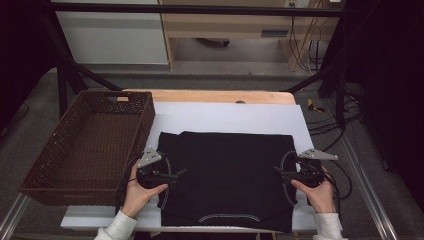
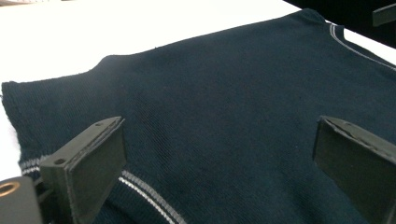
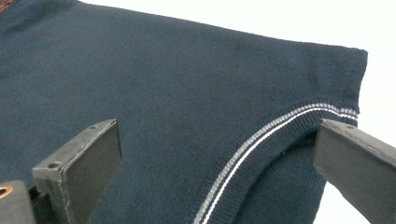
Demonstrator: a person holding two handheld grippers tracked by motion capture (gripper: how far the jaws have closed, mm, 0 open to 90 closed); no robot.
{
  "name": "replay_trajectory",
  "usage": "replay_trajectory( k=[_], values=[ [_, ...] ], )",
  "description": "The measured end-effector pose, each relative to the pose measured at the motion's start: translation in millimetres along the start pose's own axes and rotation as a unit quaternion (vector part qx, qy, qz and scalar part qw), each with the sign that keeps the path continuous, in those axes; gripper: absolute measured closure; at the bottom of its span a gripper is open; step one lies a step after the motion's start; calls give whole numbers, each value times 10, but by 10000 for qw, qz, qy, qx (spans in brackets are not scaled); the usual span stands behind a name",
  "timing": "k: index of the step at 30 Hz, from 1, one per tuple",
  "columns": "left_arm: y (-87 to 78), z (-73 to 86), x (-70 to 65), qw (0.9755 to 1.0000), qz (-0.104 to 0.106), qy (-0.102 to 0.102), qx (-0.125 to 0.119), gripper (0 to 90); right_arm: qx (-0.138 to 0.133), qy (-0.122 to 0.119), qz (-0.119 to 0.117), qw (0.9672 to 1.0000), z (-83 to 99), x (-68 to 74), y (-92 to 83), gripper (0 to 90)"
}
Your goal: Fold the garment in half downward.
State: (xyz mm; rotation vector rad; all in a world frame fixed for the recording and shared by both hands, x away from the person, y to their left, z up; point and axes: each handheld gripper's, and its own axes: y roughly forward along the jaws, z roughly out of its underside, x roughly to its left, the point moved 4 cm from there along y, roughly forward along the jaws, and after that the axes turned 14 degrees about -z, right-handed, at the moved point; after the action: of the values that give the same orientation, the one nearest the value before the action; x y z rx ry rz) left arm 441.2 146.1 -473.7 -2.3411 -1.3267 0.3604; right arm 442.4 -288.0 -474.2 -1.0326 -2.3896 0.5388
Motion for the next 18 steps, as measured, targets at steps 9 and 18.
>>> replay_trajectory(
  k=[9,18],
  values=[
    [-21,105,-13,9999,49,45,92,26,-10,134,25,9999,87,-37,-39,26],
    [-15,161,-17,9998,94,76,163,26,169,312,203,9992,192,-175,8,31]
  ],
)
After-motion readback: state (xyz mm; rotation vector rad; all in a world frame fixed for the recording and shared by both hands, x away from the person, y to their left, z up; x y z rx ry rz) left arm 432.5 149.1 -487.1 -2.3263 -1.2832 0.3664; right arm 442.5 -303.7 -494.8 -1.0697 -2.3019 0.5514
